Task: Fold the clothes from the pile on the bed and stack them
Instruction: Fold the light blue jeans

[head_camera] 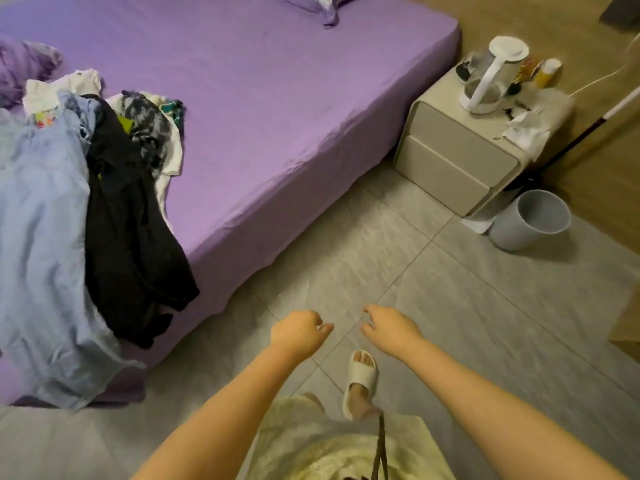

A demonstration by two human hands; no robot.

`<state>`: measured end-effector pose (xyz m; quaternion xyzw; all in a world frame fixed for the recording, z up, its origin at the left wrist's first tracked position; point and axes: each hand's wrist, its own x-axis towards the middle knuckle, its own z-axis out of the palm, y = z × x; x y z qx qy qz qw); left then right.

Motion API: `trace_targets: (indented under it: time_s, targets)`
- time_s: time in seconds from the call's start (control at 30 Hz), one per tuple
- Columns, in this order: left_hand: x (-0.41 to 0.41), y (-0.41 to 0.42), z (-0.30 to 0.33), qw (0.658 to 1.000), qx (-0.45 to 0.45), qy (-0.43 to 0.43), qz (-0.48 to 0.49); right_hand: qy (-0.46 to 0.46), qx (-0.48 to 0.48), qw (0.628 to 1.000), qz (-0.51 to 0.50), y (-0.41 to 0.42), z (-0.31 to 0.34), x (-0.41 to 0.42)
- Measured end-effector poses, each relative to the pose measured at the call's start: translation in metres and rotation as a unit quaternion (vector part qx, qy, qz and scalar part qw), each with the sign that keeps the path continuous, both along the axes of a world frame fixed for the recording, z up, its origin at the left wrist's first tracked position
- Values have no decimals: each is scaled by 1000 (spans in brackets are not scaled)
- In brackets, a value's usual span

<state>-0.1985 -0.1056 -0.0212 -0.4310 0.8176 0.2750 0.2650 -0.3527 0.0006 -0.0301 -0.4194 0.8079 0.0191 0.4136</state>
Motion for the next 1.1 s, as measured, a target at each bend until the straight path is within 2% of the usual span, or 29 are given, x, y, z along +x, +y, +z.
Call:
trace_targets:
  time_s: [0.33, 0.53, 0.83, 1.1]
  targets:
    - [-16, -55, -6, 996, 4, -20, 91, 14, -2, 998, 55, -70, -4, -60]
    - [-48, -119, -18, 997, 8, -22, 74, 23, 7, 999, 44, -122, -6, -87]
    - [-102, -225, -10, 999, -10, 30, 32, 26, -6, 1000, 13, -213, 0, -128]
    - [-131, -286, -11, 998, -12, 19, 61, 21, -2, 999, 49, -293, -1, -166]
